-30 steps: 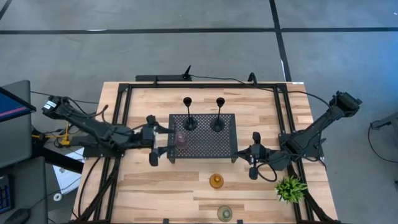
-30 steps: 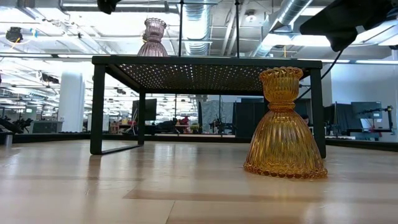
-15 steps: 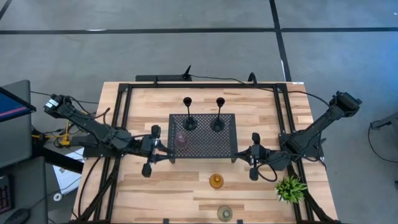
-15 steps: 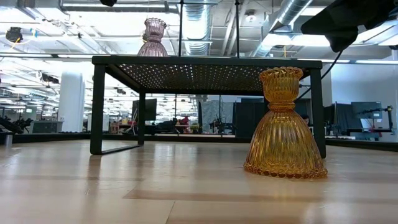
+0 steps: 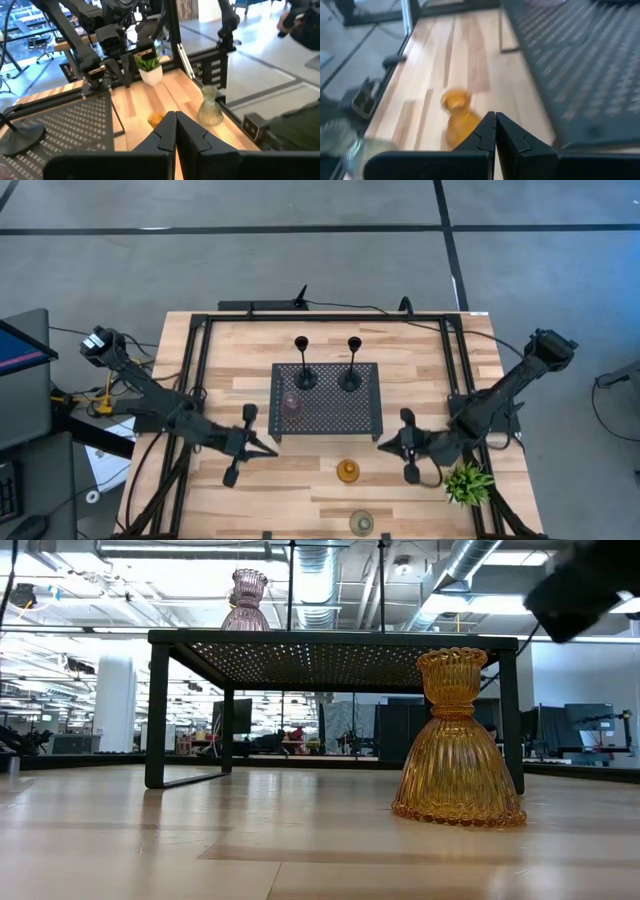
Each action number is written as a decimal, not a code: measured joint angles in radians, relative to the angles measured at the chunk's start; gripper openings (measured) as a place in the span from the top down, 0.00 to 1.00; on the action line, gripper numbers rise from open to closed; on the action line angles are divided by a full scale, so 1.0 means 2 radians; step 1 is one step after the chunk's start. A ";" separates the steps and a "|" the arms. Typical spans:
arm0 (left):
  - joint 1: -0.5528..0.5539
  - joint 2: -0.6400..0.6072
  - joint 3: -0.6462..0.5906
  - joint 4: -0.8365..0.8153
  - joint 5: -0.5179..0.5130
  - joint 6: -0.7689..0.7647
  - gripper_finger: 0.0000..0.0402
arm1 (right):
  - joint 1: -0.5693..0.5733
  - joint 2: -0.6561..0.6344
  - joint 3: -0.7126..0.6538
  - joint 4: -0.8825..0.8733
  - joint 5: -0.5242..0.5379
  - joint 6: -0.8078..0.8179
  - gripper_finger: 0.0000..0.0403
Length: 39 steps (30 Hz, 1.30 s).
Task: Pick & Place candle stick holders
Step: Align the orange glass candle holder with the pink glass candle holder on the shelf
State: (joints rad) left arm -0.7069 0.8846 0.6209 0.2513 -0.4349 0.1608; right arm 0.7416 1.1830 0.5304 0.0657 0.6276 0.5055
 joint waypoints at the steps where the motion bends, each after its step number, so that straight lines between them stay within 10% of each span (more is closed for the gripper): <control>1: -0.010 0.005 0.000 0.000 -0.012 0.000 0.99 | 0.005 0.012 0.000 0.002 0.000 0.005 1.00; 26: -0.167 0.066 0.000 0.010 -0.149 -0.044 0.99 | 0.007 0.213 0.000 0.186 -0.027 0.084 0.99; 39: -0.167 0.066 0.000 0.010 -0.149 -0.044 0.99 | -0.013 0.267 0.018 0.227 -0.027 0.089 0.51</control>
State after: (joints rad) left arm -1.0405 1.0172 0.6209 0.2722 -0.7330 0.0731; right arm 0.7151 1.7176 0.5667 0.5200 0.5728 0.6837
